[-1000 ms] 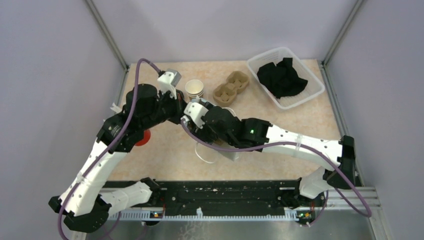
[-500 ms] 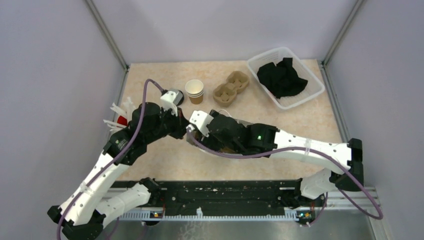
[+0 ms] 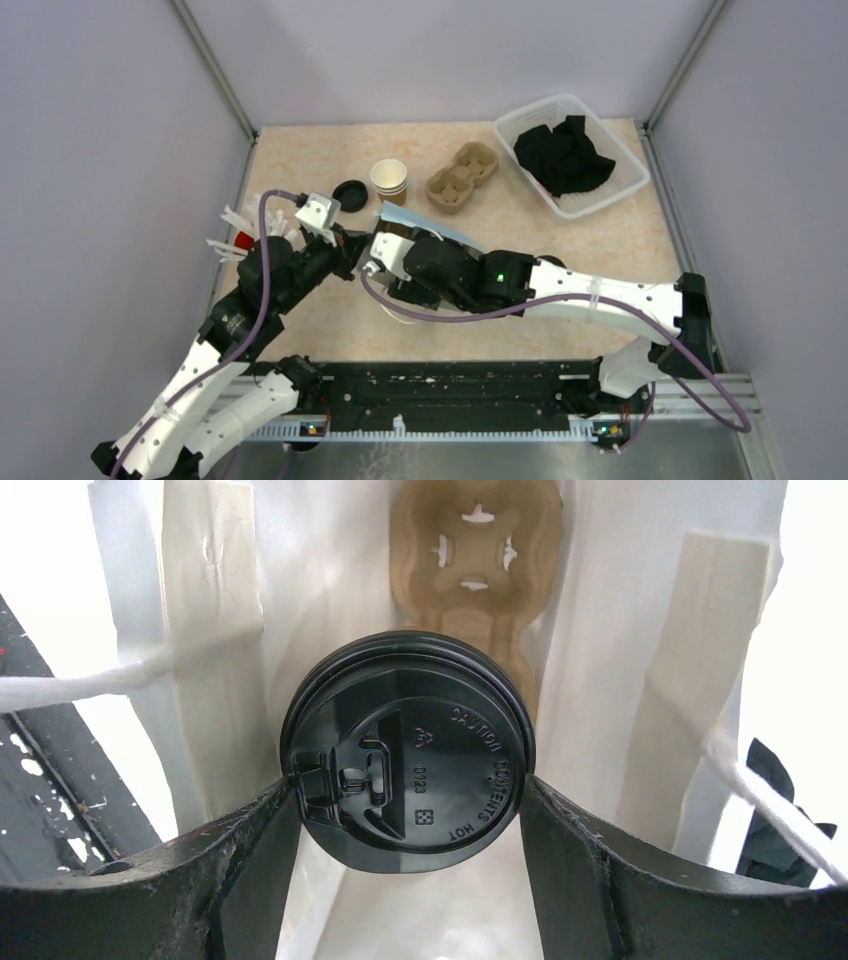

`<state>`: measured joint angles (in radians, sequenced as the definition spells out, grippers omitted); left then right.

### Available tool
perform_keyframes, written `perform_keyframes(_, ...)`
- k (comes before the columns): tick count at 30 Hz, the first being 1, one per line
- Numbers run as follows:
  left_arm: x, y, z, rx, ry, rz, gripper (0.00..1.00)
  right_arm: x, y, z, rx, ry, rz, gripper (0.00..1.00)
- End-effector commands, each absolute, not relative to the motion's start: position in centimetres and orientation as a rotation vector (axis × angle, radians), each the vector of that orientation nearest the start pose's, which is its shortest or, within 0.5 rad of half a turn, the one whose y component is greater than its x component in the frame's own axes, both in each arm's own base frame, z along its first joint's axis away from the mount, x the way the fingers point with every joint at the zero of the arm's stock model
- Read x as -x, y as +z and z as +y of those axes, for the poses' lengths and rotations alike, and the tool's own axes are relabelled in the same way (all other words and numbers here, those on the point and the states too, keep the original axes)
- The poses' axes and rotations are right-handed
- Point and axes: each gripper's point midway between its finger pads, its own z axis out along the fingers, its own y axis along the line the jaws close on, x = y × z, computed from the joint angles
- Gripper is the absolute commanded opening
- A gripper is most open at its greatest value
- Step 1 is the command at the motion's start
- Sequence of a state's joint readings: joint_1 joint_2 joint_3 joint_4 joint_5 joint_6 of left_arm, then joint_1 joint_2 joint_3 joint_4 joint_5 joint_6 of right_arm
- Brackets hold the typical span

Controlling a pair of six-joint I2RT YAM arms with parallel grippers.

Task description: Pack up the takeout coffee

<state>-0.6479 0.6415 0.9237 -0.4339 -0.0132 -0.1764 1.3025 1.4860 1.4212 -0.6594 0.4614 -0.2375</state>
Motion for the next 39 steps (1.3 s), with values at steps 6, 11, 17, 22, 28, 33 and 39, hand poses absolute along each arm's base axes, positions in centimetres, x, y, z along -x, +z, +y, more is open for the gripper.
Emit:
perform_keyframes(6,-20.3,31.2,-15.2,-0.384,-0.568,1.629,0.0,-19.7,24.1,34.9,1.314,-0.027,1.728,0.41)
perform_keyframes(11,-19.2,29.9,-13.9,-0.361,-0.558,1.631,0.0,-19.8,23.3,35.2,1.31,-0.037,1.74,0.41)
perform_keyframes(17,-18.7,28.2,-13.4,-0.344,-0.557,1.669,0.0,-19.9,22.3,35.5,1.355,-0.074,1.748,0.41)
perform_keyframes(22,-18.9,27.1,-12.2,-0.284,-0.507,1.705,0.0,-19.3,21.7,36.8,1.422,-0.02,1.728,0.41)
perform_keyframes(28,-19.1,26.6,-10.4,-0.166,-0.442,1.758,0.0,-19.7,21.1,37.3,1.462,-0.049,1.699,0.41)
perform_keyframes(33,-18.8,26.3,-9.9,-0.111,-0.45,1.792,0.0,-21.3,21.9,36.7,1.482,-0.137,1.682,0.41)
perform_keyframes(39,-19.1,25.3,-9.8,-0.099,-0.431,1.81,0.0,-22.3,22.1,36.4,1.57,-0.104,1.639,0.41)
